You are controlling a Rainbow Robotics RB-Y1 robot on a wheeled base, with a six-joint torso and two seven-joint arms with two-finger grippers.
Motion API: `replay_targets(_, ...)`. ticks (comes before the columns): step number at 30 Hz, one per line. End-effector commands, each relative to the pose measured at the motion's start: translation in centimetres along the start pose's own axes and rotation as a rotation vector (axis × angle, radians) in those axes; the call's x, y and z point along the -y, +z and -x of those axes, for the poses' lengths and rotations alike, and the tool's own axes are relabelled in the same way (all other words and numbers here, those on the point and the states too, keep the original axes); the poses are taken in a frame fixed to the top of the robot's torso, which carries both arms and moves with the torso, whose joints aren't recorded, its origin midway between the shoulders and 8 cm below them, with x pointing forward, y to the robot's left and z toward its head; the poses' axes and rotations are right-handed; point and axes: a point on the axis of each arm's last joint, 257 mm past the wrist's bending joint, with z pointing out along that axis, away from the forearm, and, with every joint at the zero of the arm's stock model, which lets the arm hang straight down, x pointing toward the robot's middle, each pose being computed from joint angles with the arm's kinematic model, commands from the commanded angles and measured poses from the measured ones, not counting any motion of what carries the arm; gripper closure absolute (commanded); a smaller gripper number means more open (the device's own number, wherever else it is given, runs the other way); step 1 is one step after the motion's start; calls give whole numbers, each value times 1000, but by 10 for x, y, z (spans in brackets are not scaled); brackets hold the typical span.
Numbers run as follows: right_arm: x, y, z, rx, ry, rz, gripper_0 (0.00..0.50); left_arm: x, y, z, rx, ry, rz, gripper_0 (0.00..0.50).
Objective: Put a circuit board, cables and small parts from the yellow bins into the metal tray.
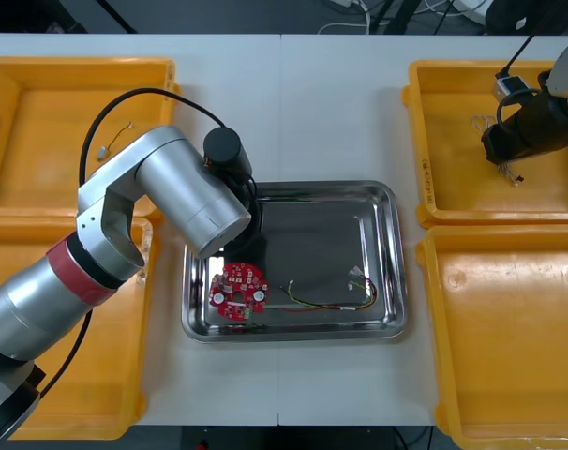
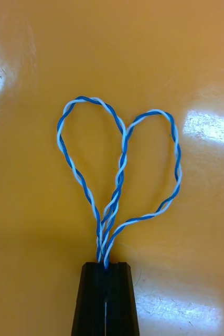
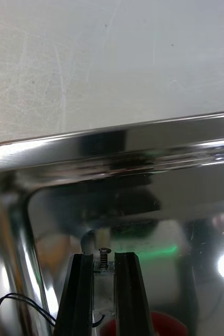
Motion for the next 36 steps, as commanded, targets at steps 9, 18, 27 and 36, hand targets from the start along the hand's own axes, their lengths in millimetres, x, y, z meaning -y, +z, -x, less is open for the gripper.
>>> replay_targets(9, -16, -34, 52, 78, -55, 20, 500, 3, 7, -13, -1, -17, -8, 500)
replay_targets(18, -23, -80, 53, 2, -120, 45, 500, -2, 10, -18, -6, -17, -2, 500)
replay_targets(27, -36, -124, 49, -61, -172, 68, 500, -3, 11, -15, 6, -17, -6, 419)
replay_targets(36, -51, -156, 21, -104, -250, 75, 500, -5, 11, -13, 11, -16, -6, 46)
